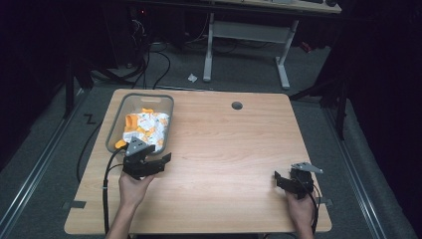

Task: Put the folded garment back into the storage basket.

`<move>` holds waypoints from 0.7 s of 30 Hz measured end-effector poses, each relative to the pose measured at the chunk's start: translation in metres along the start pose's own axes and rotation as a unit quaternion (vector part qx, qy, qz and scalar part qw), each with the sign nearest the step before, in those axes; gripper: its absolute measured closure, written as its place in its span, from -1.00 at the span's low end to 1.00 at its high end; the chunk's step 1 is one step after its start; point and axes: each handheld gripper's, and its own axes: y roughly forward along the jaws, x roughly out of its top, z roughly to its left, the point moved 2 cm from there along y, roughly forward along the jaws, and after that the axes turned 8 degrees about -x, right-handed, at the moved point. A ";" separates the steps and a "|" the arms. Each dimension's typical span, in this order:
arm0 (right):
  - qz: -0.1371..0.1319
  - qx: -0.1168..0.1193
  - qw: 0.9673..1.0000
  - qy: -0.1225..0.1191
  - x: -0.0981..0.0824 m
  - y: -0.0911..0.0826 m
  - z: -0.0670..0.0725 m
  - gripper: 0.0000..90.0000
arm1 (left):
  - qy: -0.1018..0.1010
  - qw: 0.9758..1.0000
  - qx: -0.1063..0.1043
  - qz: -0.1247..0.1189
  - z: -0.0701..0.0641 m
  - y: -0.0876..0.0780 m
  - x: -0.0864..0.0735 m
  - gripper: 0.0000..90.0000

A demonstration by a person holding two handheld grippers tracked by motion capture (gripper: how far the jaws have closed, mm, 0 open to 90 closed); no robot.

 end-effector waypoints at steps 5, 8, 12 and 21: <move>0.000 0.000 1.000 0.000 0.000 0.000 0.000 -0.33 | 0.005 1.000 -0.008 0.005 -0.005 0.004 -0.002 -0.32; 0.001 0.000 1.000 -0.001 0.000 0.000 0.000 -0.33 | 0.011 1.000 -0.012 0.004 -0.008 0.007 -0.003 -0.32; 0.001 0.000 1.000 -0.001 0.000 0.000 0.000 -0.33 | 0.014 1.000 -0.015 0.004 -0.012 0.010 -0.004 -0.32; 0.000 0.001 1.000 0.000 0.000 0.000 0.000 -0.33 | 0.026 0.999 -0.027 0.017 -0.018 0.020 -0.008 -0.30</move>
